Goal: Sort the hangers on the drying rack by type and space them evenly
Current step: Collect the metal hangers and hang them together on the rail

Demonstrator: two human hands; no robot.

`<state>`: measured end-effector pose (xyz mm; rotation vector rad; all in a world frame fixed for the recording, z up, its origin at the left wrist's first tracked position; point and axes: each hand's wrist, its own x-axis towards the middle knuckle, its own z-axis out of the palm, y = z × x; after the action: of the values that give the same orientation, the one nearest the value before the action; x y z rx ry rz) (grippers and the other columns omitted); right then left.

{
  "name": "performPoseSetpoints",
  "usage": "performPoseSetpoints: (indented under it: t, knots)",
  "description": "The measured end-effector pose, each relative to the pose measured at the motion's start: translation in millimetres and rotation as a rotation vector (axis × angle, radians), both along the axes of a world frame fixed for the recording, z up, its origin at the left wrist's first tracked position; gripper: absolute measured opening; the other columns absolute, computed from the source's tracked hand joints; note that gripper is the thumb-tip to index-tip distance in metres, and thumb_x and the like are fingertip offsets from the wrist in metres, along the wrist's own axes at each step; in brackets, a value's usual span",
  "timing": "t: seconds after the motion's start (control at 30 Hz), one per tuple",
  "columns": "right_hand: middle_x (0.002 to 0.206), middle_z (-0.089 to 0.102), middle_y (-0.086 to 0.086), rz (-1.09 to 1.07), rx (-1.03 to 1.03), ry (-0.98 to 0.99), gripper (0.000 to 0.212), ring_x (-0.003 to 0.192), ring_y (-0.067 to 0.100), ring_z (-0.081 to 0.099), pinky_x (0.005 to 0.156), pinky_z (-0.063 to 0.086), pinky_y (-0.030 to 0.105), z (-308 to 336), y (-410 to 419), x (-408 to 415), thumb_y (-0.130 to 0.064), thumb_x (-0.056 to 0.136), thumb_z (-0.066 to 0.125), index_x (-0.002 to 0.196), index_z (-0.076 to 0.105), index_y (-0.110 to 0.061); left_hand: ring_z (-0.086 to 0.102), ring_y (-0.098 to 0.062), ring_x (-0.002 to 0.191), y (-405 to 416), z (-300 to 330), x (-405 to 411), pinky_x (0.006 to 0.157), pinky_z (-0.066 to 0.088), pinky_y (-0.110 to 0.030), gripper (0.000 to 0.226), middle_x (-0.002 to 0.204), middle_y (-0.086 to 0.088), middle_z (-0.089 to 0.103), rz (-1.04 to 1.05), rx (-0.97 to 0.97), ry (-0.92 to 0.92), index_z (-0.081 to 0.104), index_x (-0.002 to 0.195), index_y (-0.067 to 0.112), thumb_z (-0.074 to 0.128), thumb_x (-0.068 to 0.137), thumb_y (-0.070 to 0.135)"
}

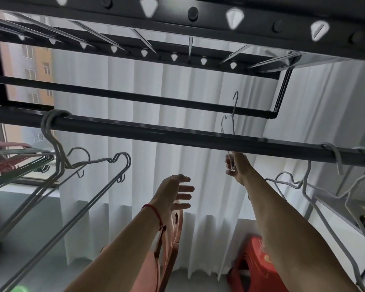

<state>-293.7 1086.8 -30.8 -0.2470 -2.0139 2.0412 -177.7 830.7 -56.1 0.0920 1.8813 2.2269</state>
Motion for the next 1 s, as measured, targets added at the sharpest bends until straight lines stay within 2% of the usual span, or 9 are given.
performPoseSetpoints:
  t: [0.13, 0.37, 0.5, 0.57, 0.67, 0.77, 0.83, 0.9, 1.0]
  knots:
    - [0.068, 0.05, 0.0, 0.016, 0.06, -0.061, 0.039, 0.057, 0.015, 0.041, 0.05, 0.037, 0.025, -24, -23, 19, -0.053, 0.075, 0.061, 0.086, 0.053, -0.017, 0.066, -0.031, 0.105, -3, -5, 4, 0.08, 0.06, -0.041, 0.024, 0.108, -0.012, 0.072, 0.014, -0.032, -0.013, 0.063, 0.114, 0.014, 0.051, 0.096, 0.023]
    - [0.069, 0.045, 0.001, 0.049, 0.022, -0.056, 0.033, 0.058, 0.012, 0.04, 0.051, 0.035, 0.026, -94, -99, 88, -0.048, 0.092, 0.054, 0.089, 0.056, -0.015, 0.065, -0.031, 0.101, -20, -32, 33, 0.078, 0.057, -0.041, 0.021, 0.11, -0.015, 0.068, 0.127, -0.123, 0.025, 0.062, 0.111, 0.009, 0.052, 0.096, 0.017]
    - [0.069, 0.048, 0.004, 0.074, 0.056, -0.141, 0.053, 0.055, 0.013, 0.042, 0.052, 0.037, 0.025, -121, -132, 151, -0.07, 0.082, 0.055, 0.084, 0.056, -0.018, 0.064, -0.022, 0.092, -35, -38, 60, 0.085, 0.058, -0.042, 0.022, 0.106, -0.008, 0.068, 0.162, -0.24, 0.118, 0.063, 0.115, 0.01, 0.055, 0.096, 0.018]
    - [0.065, 0.048, 0.001, 0.113, 0.01, -0.23, 0.055, 0.052, 0.013, 0.041, 0.049, 0.037, 0.024, -130, -145, 185, -0.076, 0.082, 0.051, 0.086, 0.056, -0.022, 0.065, -0.02, 0.098, -40, -41, 80, 0.092, 0.056, -0.044, 0.027, 0.105, -0.003, 0.067, 0.117, -0.319, 0.168, 0.061, 0.12, 0.011, 0.058, 0.095, 0.022]
    - [0.06, 0.048, -0.002, 0.128, -0.019, -0.306, 0.063, 0.048, 0.012, 0.04, 0.045, 0.035, 0.021, -137, -167, 233, -0.081, 0.08, 0.046, 0.079, 0.053, -0.018, 0.066, -0.02, 0.1, -48, -47, 109, 0.092, 0.056, -0.044, 0.025, 0.105, -0.002, 0.068, 0.026, -0.377, 0.207, 0.062, 0.114, 0.014, 0.061, 0.094, 0.028]
    - [0.062, 0.047, 0.001, 0.103, 0.012, -0.278, 0.062, 0.048, 0.013, 0.042, 0.046, 0.039, 0.023, -135, -195, 280, -0.081, 0.076, 0.043, 0.078, 0.057, -0.02, 0.066, -0.024, 0.104, -58, -53, 133, 0.095, 0.055, -0.046, 0.045, 0.115, -0.009, 0.069, -0.026, -0.401, 0.2, 0.063, 0.12, 0.009, 0.058, 0.09, 0.043]
    - [0.062, 0.045, 0.002, 0.095, 0.004, -0.214, 0.055, 0.05, 0.014, 0.041, 0.048, 0.042, 0.025, -136, -215, 312, -0.078, 0.086, 0.04, 0.079, 0.059, -0.028, 0.066, -0.028, 0.107, -64, -56, 146, 0.096, 0.054, -0.046, 0.054, 0.116, -0.015, 0.069, -0.061, -0.399, 0.186, 0.062, 0.123, 0.009, 0.056, 0.089, 0.05]
    - [0.058, 0.041, 0.002, 0.087, -0.011, -0.172, 0.052, 0.047, 0.014, 0.037, 0.045, 0.039, 0.026, -136, -234, 339, -0.073, 0.094, 0.034, 0.079, 0.057, -0.029, 0.07, -0.024, 0.095, -68, -51, 164, 0.093, 0.056, -0.044, 0.038, 0.101, -0.012, 0.072, -0.092, -0.368, 0.2, 0.063, 0.117, 0.008, 0.056, 0.096, 0.039]
    - [0.042, 0.042, -0.001, 0.115, -0.021, -0.174, 0.069, 0.031, 0.013, 0.039, 0.034, 0.036, 0.023, -123, -254, 360, -0.078, 0.086, 0.042, 0.065, 0.055, -0.013, 0.068, -0.018, 0.075, -69, -41, 187, 0.08, 0.059, -0.037, 0.017, 0.079, -0.003, 0.069, -0.008, -0.425, 0.286, 0.066, 0.1, 0.013, 0.054, 0.099, 0.025]
